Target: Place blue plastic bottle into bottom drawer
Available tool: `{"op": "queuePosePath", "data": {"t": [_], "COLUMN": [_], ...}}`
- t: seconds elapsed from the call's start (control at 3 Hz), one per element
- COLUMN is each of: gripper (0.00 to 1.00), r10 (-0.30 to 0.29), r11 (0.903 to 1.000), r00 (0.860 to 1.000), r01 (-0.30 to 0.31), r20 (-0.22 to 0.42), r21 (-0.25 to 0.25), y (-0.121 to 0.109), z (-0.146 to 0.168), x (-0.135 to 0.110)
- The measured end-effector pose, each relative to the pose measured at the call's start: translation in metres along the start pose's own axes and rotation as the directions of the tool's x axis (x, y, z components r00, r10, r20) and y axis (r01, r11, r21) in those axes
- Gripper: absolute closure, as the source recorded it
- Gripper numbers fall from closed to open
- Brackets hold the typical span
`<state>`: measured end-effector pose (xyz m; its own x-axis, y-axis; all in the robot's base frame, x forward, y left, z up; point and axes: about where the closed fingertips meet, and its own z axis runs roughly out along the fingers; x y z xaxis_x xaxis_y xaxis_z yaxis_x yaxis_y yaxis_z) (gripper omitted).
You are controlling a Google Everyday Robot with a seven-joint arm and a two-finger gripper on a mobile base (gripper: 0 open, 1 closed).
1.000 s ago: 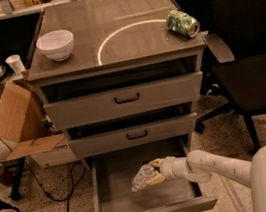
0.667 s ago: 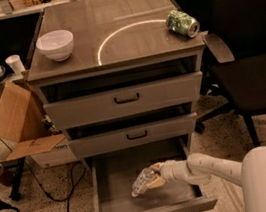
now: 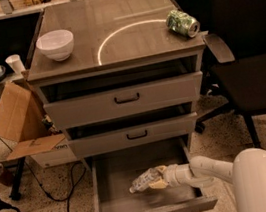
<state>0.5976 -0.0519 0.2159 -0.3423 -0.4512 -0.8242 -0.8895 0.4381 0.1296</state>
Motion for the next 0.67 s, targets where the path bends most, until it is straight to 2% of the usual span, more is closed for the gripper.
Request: {"op": "queuePosePath", "data": {"t": [0.33, 0.67], "gripper": [0.00, 0.00], "r10": [0.066, 0.066], "r11": [0.9977, 0.9977], "r00": [0.998, 0.998], "r01": [-0.066, -0.066], "r20": [-0.013, -0.013], "r21": [-0.018, -0.018], "y": [0.0014, 0.0014], "z": [-0.0028, -0.0028], "x": [0.0126, 0.0126]}}
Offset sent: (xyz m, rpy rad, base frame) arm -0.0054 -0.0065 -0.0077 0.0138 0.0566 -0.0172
